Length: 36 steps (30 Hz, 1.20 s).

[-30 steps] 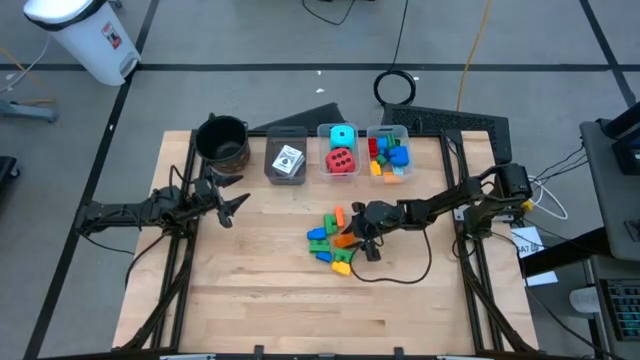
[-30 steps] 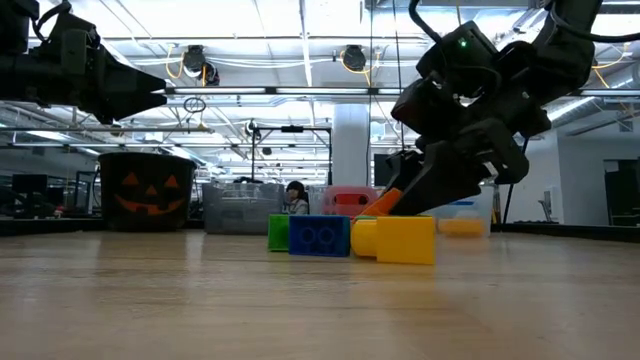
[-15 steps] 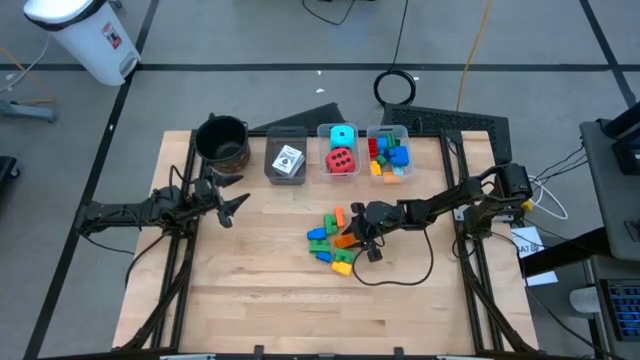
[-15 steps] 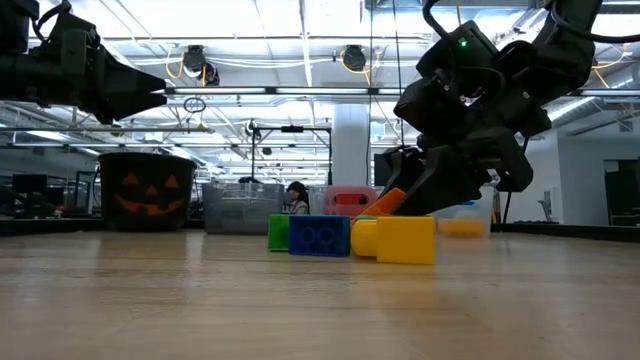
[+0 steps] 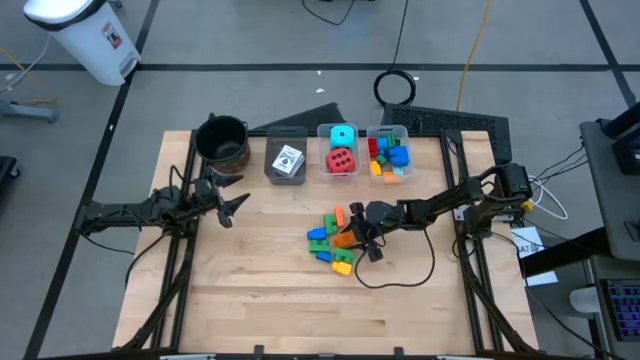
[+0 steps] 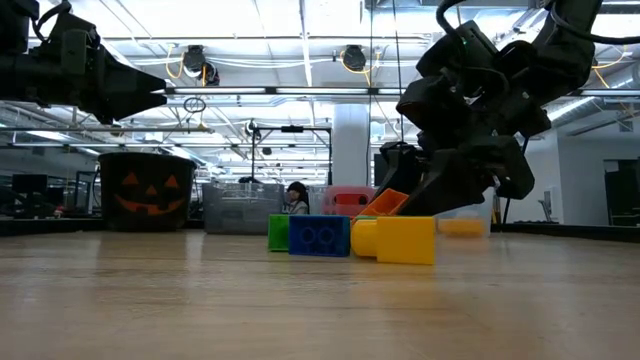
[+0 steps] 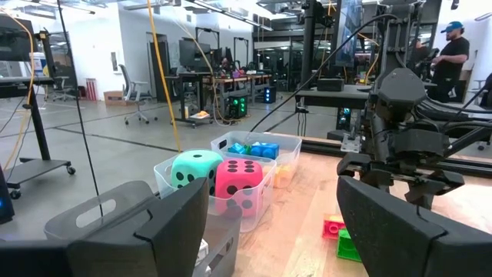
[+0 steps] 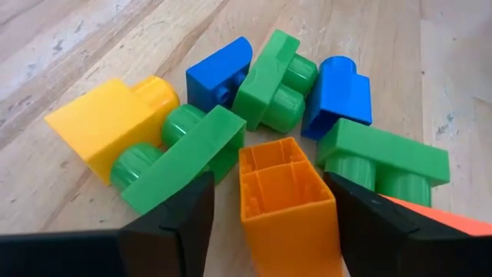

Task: Pick & Place Toys
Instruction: Put the orange one stud game piece into the right transparent bin

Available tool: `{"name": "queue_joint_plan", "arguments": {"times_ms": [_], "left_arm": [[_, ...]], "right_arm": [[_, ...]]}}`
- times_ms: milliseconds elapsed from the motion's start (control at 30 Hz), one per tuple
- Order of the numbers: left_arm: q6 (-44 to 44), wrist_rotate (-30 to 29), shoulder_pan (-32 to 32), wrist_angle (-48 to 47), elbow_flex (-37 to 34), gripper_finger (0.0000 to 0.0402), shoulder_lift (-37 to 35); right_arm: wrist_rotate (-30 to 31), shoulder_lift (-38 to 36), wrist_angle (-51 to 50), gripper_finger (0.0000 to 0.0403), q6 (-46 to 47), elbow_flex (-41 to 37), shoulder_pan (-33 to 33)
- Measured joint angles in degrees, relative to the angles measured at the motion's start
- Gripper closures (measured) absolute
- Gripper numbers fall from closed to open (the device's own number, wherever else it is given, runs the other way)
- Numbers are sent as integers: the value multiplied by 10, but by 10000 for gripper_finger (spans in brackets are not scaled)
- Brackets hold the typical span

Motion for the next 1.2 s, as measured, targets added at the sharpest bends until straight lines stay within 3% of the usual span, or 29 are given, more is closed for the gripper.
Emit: {"name": "queue_joint_plan", "arguments": {"times_ms": [533,900,1033,1200], "left_arm": [[0,0,0,0,0,110,0],[0,0,0,0,0,110,0],[0,0,0,0,0,110,0],[0,0,0,-3,0,110,0]], "right_arm": [[2,0,-8,227,-7,0,0],[4,-20,-6,300,-18,-1,0],[59,-73,-18,306,-3,0,0],[176,-159,-32,297,50,0,-4]]}}
